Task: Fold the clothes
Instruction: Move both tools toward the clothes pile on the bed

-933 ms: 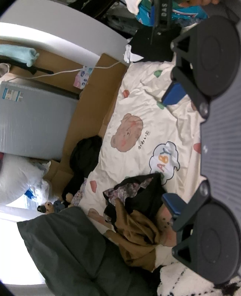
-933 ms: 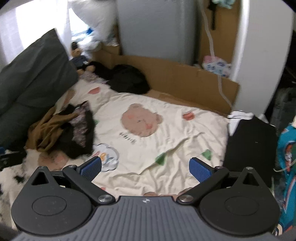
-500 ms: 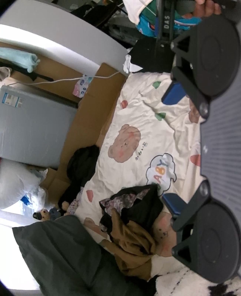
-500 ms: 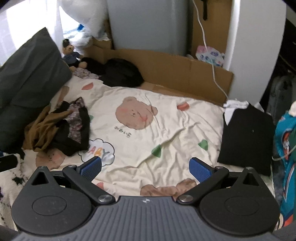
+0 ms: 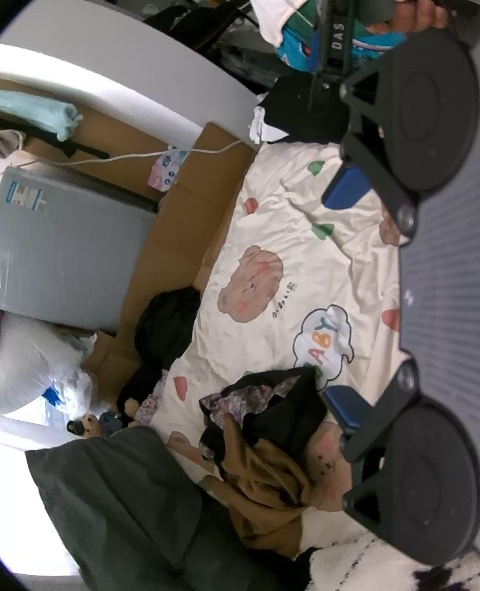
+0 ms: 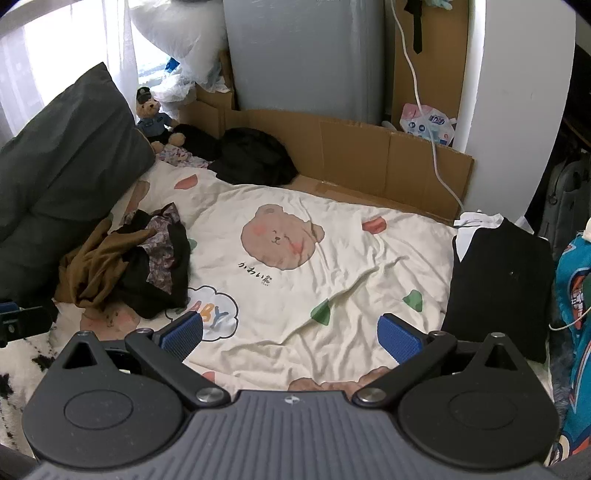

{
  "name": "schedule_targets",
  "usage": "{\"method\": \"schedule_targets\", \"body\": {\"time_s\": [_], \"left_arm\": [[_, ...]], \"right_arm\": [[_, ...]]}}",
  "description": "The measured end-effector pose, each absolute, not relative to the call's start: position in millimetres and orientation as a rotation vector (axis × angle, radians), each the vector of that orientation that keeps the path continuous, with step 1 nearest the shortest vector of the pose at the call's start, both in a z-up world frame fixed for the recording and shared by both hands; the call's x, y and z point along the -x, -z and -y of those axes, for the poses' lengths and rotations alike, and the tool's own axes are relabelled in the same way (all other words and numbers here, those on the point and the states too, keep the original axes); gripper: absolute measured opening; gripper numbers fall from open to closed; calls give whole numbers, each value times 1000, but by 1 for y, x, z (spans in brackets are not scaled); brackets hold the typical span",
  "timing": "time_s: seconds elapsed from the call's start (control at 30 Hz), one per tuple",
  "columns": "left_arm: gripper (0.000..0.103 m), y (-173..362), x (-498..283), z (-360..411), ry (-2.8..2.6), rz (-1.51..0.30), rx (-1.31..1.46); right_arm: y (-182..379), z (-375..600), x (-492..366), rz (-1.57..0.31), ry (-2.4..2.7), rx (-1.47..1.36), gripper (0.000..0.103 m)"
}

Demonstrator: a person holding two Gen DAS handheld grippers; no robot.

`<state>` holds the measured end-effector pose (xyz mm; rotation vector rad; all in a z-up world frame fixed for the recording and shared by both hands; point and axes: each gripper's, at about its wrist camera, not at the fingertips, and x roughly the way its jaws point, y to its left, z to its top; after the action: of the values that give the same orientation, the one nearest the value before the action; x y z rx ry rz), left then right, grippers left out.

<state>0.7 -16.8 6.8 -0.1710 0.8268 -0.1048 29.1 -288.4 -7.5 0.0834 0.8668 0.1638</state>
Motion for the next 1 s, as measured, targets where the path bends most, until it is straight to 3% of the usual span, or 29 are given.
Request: {"method": "schedule_targets", "body": {"time_s": [0.87, 1.0], "left_arm": [[103, -14, 8, 22, 41, -789, 141], [99, -17, 4, 15, 33, -794, 138]], "right_arm": [[-8, 252, -19, -746, -346, -122, 103], [-8, 250, -17, -739, -338, -119, 103]]}}
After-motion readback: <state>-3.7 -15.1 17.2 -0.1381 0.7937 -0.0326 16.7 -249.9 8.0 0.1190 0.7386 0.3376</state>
